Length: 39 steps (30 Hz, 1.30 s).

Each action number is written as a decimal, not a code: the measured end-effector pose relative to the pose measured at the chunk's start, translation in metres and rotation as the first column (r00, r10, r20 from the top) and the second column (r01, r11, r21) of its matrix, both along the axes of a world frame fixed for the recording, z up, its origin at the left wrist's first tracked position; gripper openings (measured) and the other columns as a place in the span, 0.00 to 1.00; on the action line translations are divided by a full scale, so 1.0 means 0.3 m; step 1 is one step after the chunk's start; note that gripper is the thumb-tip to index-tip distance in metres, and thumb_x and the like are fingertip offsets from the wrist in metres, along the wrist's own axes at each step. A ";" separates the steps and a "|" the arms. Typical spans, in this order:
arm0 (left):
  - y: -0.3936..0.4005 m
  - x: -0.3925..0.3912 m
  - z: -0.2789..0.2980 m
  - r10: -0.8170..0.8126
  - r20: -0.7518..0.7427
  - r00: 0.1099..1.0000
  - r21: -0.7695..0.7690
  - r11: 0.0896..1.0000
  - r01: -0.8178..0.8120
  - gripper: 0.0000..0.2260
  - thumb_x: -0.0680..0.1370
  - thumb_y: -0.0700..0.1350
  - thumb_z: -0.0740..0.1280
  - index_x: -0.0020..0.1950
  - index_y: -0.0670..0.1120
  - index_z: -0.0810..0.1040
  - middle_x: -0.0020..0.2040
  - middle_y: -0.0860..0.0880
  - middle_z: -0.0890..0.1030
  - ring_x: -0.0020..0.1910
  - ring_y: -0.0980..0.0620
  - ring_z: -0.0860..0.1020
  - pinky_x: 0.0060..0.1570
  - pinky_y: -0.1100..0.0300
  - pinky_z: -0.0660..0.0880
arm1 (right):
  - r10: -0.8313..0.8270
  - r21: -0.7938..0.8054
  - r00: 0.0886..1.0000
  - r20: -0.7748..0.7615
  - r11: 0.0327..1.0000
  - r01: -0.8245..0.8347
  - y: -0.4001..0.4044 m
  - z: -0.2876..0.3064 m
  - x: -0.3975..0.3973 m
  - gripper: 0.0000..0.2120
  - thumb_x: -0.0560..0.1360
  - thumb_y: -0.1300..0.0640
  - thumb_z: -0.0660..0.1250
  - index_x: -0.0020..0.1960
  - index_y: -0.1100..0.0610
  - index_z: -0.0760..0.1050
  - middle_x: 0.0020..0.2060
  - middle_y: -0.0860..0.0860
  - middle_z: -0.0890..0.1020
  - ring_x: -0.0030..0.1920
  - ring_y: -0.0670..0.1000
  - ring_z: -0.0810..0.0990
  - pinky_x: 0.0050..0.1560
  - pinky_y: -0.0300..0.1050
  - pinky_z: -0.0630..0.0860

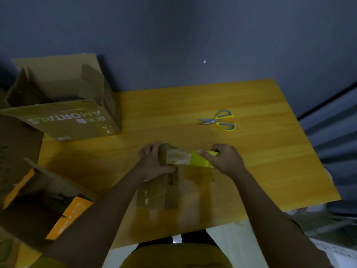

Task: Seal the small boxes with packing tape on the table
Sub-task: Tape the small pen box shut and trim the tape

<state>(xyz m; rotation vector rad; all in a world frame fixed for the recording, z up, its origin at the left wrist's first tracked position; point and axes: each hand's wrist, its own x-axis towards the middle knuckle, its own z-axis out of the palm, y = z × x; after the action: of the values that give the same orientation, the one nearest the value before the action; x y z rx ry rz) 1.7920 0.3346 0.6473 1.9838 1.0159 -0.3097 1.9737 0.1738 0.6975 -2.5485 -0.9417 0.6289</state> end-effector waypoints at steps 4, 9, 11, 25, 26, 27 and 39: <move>0.004 -0.008 -0.009 0.136 0.217 0.966 -0.168 0.981 -0.101 0.47 0.61 0.63 0.77 0.73 0.55 0.56 0.70 0.52 0.59 0.70 0.47 0.61 0.67 0.45 0.67 | 0.110 0.016 0.991 0.070 0.994 -0.111 0.035 0.091 0.030 0.26 0.70 0.33 0.67 0.42 0.58 0.79 0.30 0.51 0.75 0.42 0.55 0.77 0.35 0.45 0.68; 0.000 -0.025 -0.029 0.253 0.252 0.934 -0.342 0.926 -0.158 0.48 0.53 0.65 0.76 0.68 0.57 0.58 0.68 0.51 0.61 0.67 0.50 0.64 0.64 0.48 0.71 | 0.172 -0.012 0.981 0.086 0.985 -0.171 0.095 0.115 0.024 0.24 0.70 0.31 0.66 0.35 0.52 0.72 0.28 0.44 0.70 0.39 0.51 0.74 0.32 0.44 0.63; 0.008 -0.045 -0.039 0.240 0.248 0.938 -0.370 0.919 -0.138 0.49 0.56 0.63 0.78 0.71 0.55 0.57 0.70 0.51 0.60 0.69 0.50 0.62 0.63 0.52 0.70 | 0.185 -0.033 0.980 0.073 0.983 -0.183 0.111 0.106 0.018 0.28 0.70 0.30 0.65 0.43 0.56 0.79 0.34 0.50 0.79 0.44 0.52 0.79 0.36 0.44 0.70; 0.071 -0.046 0.042 -0.468 0.131 0.874 0.217 0.874 0.436 0.37 0.77 0.53 0.67 0.78 0.54 0.48 0.79 0.55 0.44 0.77 0.54 0.39 0.75 0.48 0.47 | 0.185 -0.035 0.982 0.050 0.983 -0.183 0.157 0.080 -0.035 0.34 0.71 0.30 0.63 0.58 0.59 0.80 0.46 0.53 0.83 0.50 0.53 0.79 0.40 0.42 0.67; 0.069 -0.031 0.053 -0.490 0.124 0.863 0.235 0.859 0.454 0.37 0.76 0.53 0.68 0.78 0.52 0.51 0.79 0.53 0.49 0.77 0.53 0.43 0.74 0.49 0.50 | 0.173 -0.036 0.984 0.048 0.985 -0.171 0.152 0.080 -0.038 0.33 0.71 0.30 0.63 0.57 0.59 0.80 0.44 0.52 0.82 0.50 0.53 0.79 0.40 0.43 0.67; 0.070 -0.019 0.061 -0.497 0.122 0.859 0.251 0.853 0.458 0.37 0.74 0.53 0.69 0.77 0.51 0.54 0.77 0.51 0.54 0.76 0.52 0.49 0.73 0.51 0.53 | 0.164 -0.042 0.985 0.047 0.986 -0.162 0.146 0.082 -0.040 0.33 0.71 0.30 0.63 0.56 0.59 0.80 0.39 0.51 0.80 0.48 0.53 0.79 0.38 0.43 0.66; 0.086 -0.002 0.067 -0.515 0.029 0.857 0.244 0.835 0.493 0.42 0.69 0.65 0.71 0.77 0.53 0.56 0.75 0.52 0.61 0.73 0.50 0.58 0.70 0.55 0.57 | 0.141 -0.111 0.989 0.049 0.985 -0.135 0.094 0.108 -0.041 0.29 0.70 0.29 0.63 0.36 0.57 0.75 0.28 0.50 0.72 0.39 0.54 0.76 0.30 0.43 0.63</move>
<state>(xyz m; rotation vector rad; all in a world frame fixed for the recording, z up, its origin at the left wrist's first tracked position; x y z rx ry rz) 1.7914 0.3604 0.6673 2.4422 0.4613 -0.3931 1.9613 0.2021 0.7300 -2.6238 -1.1407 0.6659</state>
